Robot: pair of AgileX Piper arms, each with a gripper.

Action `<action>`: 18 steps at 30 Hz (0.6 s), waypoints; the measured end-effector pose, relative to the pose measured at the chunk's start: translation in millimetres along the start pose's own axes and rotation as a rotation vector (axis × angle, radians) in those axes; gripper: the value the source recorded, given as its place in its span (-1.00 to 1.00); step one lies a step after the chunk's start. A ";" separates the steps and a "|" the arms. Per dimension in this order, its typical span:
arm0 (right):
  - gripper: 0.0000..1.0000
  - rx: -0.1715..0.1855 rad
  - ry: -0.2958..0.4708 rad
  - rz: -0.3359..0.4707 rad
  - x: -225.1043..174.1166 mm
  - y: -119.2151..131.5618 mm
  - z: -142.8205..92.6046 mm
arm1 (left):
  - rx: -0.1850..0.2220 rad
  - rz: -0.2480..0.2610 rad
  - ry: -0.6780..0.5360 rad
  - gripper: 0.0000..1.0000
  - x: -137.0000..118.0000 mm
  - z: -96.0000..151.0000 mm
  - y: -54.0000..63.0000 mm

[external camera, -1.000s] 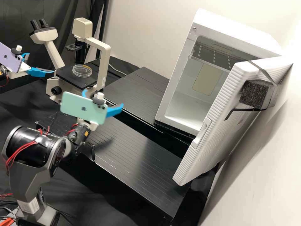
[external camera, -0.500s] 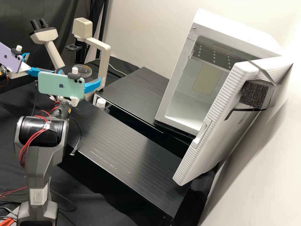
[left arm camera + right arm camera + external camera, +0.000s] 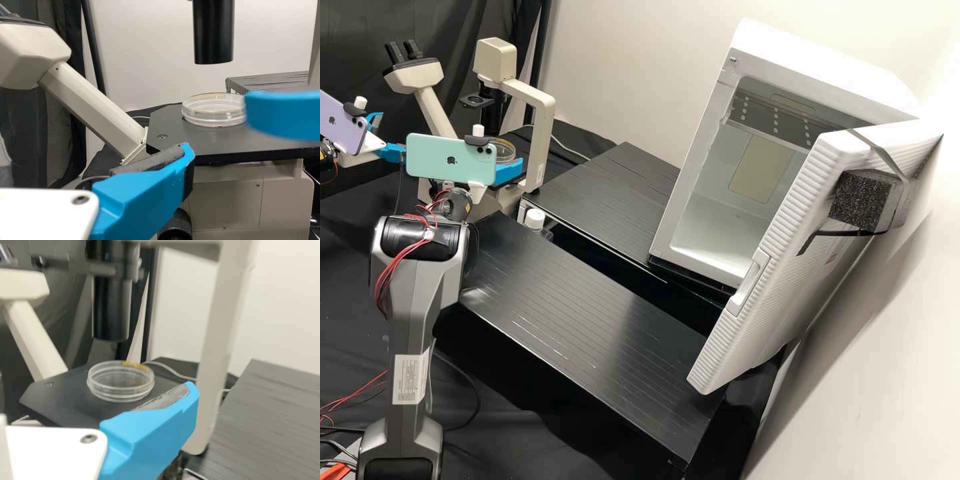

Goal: Move the petri dish to the bench.

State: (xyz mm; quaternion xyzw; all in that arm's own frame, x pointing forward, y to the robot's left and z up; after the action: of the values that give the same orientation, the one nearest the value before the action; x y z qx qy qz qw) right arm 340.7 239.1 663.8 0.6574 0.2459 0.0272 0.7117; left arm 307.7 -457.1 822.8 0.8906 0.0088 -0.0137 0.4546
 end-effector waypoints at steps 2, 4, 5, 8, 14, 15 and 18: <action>1.00 0.001 -0.006 -0.014 7.1 -4.4 1.3 | 0.000 0.000 0.000 1.00 0.0 0.0 0.0; 1.00 0.008 -0.011 -0.023 14.8 -6.7 1.0 | 0.000 0.000 0.000 1.00 0.0 0.0 0.0; 1.00 0.011 -0.012 -0.024 19.6 -8.3 1.1 | 0.000 0.000 0.000 1.00 0.0 0.0 0.0; 1.00 0.023 -0.016 -0.021 28.8 -11.2 1.7 | 0.000 0.000 0.000 1.00 0.0 0.0 0.0; 1.00 0.061 -0.025 -0.012 43.6 -16.1 3.2 | 0.000 0.000 0.000 1.00 0.0 0.0 0.0; 1.00 0.072 -0.027 -0.012 45.4 -16.9 3.7 | 0.000 0.000 0.000 1.00 0.0 0.0 0.0; 1.00 0.094 -0.033 0.003 51.2 -17.1 4.0 | 0.000 0.000 0.000 1.00 0.0 0.0 0.0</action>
State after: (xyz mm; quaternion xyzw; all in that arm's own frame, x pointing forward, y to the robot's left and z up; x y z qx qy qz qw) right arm 382.3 251.6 631.6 0.6909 0.2341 0.0056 0.6840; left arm 307.7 -457.1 822.8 0.8906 0.0088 -0.0137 0.4546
